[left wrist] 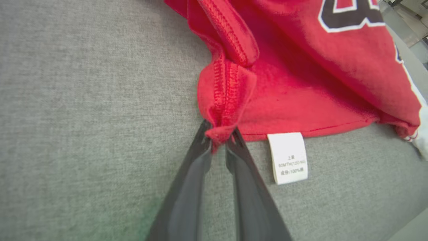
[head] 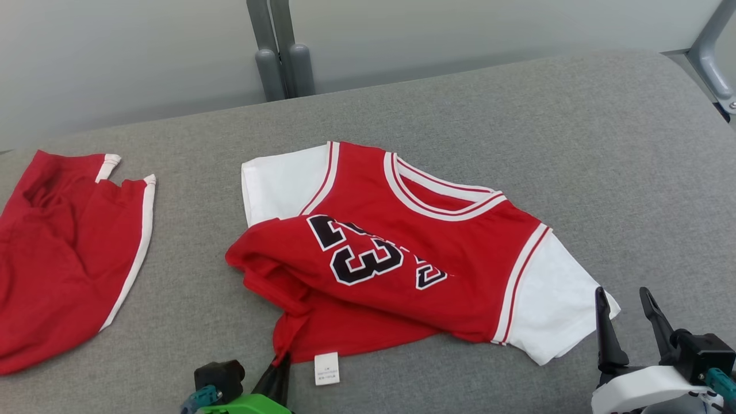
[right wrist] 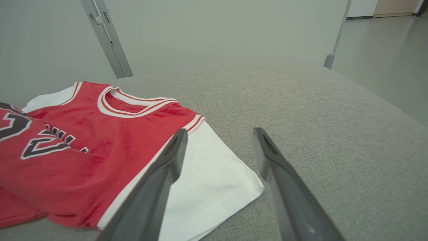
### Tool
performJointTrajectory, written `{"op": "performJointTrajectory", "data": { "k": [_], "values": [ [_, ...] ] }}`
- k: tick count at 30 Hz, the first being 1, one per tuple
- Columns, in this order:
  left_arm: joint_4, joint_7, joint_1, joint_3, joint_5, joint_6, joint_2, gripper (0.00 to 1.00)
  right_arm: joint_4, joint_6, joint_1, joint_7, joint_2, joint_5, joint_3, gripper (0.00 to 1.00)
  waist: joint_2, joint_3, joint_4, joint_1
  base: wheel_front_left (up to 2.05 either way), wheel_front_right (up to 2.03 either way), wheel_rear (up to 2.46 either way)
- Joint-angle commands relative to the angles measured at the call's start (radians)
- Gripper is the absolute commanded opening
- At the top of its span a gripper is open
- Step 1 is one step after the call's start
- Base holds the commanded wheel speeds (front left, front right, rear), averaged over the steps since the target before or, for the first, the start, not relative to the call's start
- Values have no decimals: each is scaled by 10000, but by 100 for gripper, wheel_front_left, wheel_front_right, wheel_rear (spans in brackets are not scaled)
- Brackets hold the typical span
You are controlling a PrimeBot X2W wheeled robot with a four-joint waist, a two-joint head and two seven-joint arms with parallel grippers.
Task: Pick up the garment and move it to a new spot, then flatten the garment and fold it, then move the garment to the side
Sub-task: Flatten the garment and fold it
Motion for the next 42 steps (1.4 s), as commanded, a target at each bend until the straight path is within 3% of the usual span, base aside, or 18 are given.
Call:
{"op": "performJointTrajectory", "data": {
  "k": [1, 6, 8, 13, 17, 23, 31, 37, 42],
  "values": [
    [99, -53, -32, 80, -22, -16, 68, 0, -19, 1, 78, -30, -24, -44, -56, 100, 0, -53, 37, 0, 0, 0, 0],
    [-37, -73, 610, 153, -275, 8, 237, 0, 7, 1, 379, -30, -22, -67, -157, 100, 0, -236, 327, 0, 0, 0, 0],
    [-247, -222, 750, 223, -164, 130, 365, 100, 5, 1, 429, -30, -21, -120, -120, 100, 0, -313, 435, 0, 0, 0, 0],
    [-978, -609, 1359, 1018, 383, 707, 505, 100, -252, 1, 457, -30, -24, -360, -129, 100, 0, -559, 531, 0, 0, 0, 0],
    [-2219, -644, 2058, 2442, 1959, 910, 324, 100, -568, 1, 538, -30, -24, -620, -230, 100, 0, -714, 627, 0, 0, 0, 0],
    [-3399, -643, 3018, 4457, 4344, -62, -549, 100, -918, 1, 696, -30, -142, -918, -360, 100, 0, -904, 785, 0, 0, 0, 0],
    [-3434, -645, 3517, 6303, 6024, -2163, -1630, 100, -870, 1, 788, -30, -429, -1219, 6, 100, 0, -1010, 908, 0, 0, 0, 0],
    [-3717, -645, 3489, 6966, 6531, -2707, -1959, 100, -786, 1, 682, -30, -413, -1186, 367, 100, 0, -1005, 958, 0, 0, 0, 0],
    [-3730, -645, 3455, 7013, 6477, -2852, -2022, 100, -710, 1, 667, -30, -382, -1131, 557, 100, 0, -989, 1008, 0, 0, 0, 0]
  ]
}}
